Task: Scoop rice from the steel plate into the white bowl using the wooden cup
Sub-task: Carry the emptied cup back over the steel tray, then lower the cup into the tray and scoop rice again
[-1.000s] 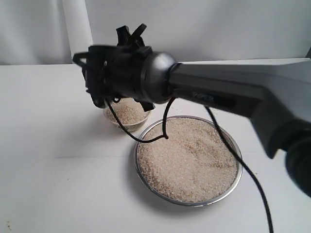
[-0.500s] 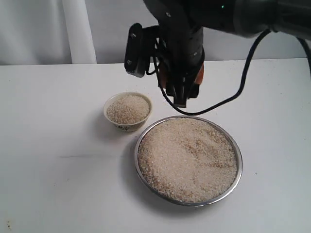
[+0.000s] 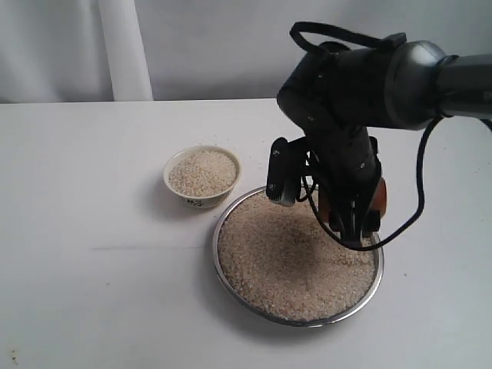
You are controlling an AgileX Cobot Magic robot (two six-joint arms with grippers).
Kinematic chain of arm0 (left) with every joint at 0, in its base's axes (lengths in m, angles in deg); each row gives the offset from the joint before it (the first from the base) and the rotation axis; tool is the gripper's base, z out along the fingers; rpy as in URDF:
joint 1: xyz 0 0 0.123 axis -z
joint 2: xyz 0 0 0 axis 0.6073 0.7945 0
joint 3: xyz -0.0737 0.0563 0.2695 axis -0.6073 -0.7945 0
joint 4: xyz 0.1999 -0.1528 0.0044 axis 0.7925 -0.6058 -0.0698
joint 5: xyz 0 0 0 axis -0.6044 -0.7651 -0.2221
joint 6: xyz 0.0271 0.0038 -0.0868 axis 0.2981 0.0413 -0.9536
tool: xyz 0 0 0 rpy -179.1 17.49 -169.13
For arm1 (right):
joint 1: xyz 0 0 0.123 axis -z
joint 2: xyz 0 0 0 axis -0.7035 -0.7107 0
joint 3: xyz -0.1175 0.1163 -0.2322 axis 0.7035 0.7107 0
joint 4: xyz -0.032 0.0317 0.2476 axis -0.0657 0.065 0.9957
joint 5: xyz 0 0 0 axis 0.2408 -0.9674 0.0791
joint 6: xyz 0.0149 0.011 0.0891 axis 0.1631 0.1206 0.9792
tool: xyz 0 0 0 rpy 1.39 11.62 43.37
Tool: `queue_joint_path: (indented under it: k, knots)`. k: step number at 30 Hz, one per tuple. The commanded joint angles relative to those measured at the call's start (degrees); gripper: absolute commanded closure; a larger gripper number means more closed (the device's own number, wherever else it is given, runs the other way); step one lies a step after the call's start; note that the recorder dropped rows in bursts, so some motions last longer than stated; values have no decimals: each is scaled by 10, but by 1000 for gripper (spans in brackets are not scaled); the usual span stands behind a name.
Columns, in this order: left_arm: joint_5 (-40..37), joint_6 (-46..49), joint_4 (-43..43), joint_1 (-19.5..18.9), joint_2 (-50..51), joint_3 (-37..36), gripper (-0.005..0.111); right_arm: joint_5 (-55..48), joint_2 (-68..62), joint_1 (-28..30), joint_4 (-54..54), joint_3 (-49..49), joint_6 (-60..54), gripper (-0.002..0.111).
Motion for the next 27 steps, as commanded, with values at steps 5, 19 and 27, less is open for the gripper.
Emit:
queue_joint_path:
  k: [5,19,27]
  knots:
    - [3,-2,0,1,-1,-1,107,21,-34,3,-23,9,28,108]
    - [3,-2,0,1,-1,-1,107,82,-109,3,-57,9,59,108]
    - [3,-2,0,1,-1,-1,107,142,-122,3,-19,9,59,108]
